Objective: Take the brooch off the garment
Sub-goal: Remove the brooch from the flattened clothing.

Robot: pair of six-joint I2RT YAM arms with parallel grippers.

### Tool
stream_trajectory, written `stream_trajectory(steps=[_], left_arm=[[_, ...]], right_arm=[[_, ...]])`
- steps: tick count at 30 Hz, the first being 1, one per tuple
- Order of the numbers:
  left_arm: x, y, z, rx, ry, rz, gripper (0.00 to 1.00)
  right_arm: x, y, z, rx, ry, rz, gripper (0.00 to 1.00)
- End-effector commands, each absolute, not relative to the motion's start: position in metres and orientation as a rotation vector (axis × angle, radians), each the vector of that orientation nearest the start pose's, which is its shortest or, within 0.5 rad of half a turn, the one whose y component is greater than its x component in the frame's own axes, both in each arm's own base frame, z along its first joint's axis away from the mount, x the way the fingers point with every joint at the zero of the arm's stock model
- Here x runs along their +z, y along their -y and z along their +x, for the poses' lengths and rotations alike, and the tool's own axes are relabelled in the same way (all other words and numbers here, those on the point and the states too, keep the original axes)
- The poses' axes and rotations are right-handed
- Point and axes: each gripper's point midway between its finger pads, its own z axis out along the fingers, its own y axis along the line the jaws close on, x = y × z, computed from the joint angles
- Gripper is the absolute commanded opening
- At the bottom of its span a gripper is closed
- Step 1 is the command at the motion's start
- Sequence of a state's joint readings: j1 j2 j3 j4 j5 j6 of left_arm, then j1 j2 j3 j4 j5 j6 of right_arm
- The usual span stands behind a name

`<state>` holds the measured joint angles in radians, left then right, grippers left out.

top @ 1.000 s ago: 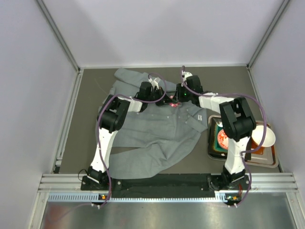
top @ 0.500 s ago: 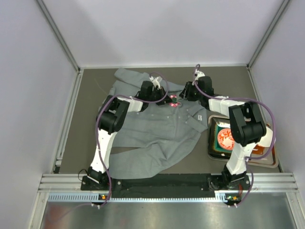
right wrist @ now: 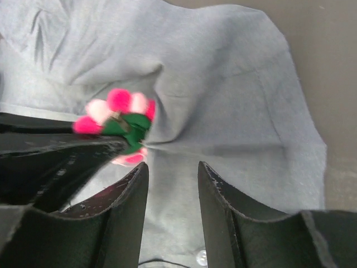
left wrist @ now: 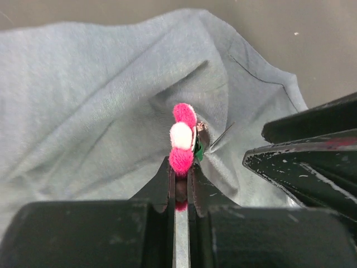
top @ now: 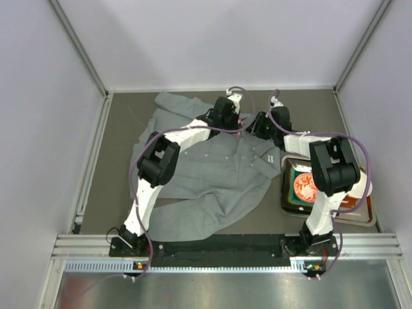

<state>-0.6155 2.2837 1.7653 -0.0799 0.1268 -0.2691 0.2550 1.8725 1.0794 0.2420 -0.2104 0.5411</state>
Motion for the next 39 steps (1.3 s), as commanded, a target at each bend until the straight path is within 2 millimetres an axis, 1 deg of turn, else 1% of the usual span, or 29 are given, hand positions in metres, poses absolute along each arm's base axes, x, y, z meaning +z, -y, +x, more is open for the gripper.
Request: stream_trajectory(steps=[1,2,3,4,5,6,8,10,11,12,13,14,15,16,17,18,20,21,24,26,27,28,32,35,36,37,39], left_arm=[[0.068,0.354,0.49,-0.168,-2.207,0.653,0.0],[0.07,0.359,0.487,-0.134,-2.193,0.691,0.0],[0.068,0.354,0.49,-0.058,-2.165,0.757,0.0],[0.067,0.353,0.49,-0.018,-2.155,0.788,0.0],[0.069,0.355,0.491,0.01,-2.139,0.818,0.0],[0.062,0.349,0.49,0.073,-2.139,0.877,0.0],[0.056,0.343,0.489,0.139,-2.14,0.893,0.0],[0.059,0.337,0.491,0.206,-2.104,0.94,0.0],[0.054,0.335,0.488,0.227,-2.099,0.977,0.0],[0.056,0.334,0.488,0.257,-2.068,1.029,0.0],[0.059,0.331,0.492,0.298,-2.037,1.025,0.0],[0.054,0.326,0.49,0.336,-2.028,1.046,0.0],[0.059,0.321,0.492,0.38,-2.005,1.058,0.0],[0.068,0.321,0.498,0.396,-1.972,1.028,0.0],[0.065,0.311,0.498,0.434,-1.97,1.019,0.0],[0.078,0.309,0.5,0.441,-1.942,1.012,0.0],[0.085,0.305,0.502,0.44,-1.932,0.996,0.0],[0.096,0.304,0.502,0.416,-1.928,0.97,0.0],[0.109,0.3,0.5,0.374,-1.926,0.96,0.0],[0.11,0.3,0.496,0.354,-1.937,1.0,0.0],[0.107,0.308,0.492,0.303,-1.932,1.044,0.0],[0.107,0.309,0.489,0.288,-1.93,1.061,0.0],[0.107,0.308,0.483,0.259,-1.935,1.058,0.0],[0.107,0.31,0.483,0.242,-1.93,1.066,0.0],[0.108,0.311,0.483,0.244,-1.928,1.064,0.0],[0.109,0.31,0.484,0.252,-1.932,1.058,0.0],[0.111,0.309,0.485,0.259,-1.935,1.037,0.0]], right_arm=[[0.087,-0.16,0.477,0.706,-2.108,0.273,0.41],[0.088,-0.157,0.476,0.711,-2.101,0.279,0.41],[0.092,-0.153,0.476,0.711,-2.09,0.288,0.41],[0.091,-0.146,0.477,0.707,-2.083,0.304,0.41],[0.091,-0.143,0.476,0.709,-2.081,0.312,0.41],[0.092,-0.14,0.476,0.708,-2.075,0.32,0.41],[0.094,-0.137,0.475,0.722,-2.062,0.325,0.41],[0.096,-0.137,0.475,0.732,-2.059,0.321,0.41],[0.098,-0.139,0.476,0.741,-2.054,0.316,0.41],[0.097,-0.14,0.475,0.748,-2.054,0.311,0.41],[0.098,-0.14,0.475,0.751,-2.053,0.313,0.41],[0.097,-0.141,0.475,0.754,-2.055,0.312,0.41],[0.097,-0.141,0.475,0.754,-2.055,0.312,0.4],[0.097,-0.141,0.475,0.757,-2.055,0.312,0.41],[0.098,-0.141,0.475,0.758,-2.053,0.309,0.4],[0.098,-0.141,0.475,0.758,-2.053,0.309,0.4],[0.099,-0.141,0.475,0.759,-2.051,0.307,0.41],[0.1,-0.141,0.475,0.759,-2.048,0.304,0.41],[0.1,-0.141,0.475,0.755,-2.051,0.299,0.4],[0.1,-0.141,0.475,0.749,-2.053,0.29,0.41],[0.101,-0.141,0.474,0.747,-2.053,0.287,0.41],[0.102,-0.14,0.474,0.745,-2.052,0.281,0.41],[0.107,-0.139,0.473,0.737,-2.04,0.269,0.41],[0.106,-0.141,0.473,0.746,-2.042,0.256,0.41],[0.107,-0.144,0.474,0.766,-2.039,0.252,0.41],[0.104,-0.149,0.472,0.806,-2.048,0.238,0.4],[0.107,-0.158,0.475,0.863,-2.036,0.231,0.37]])
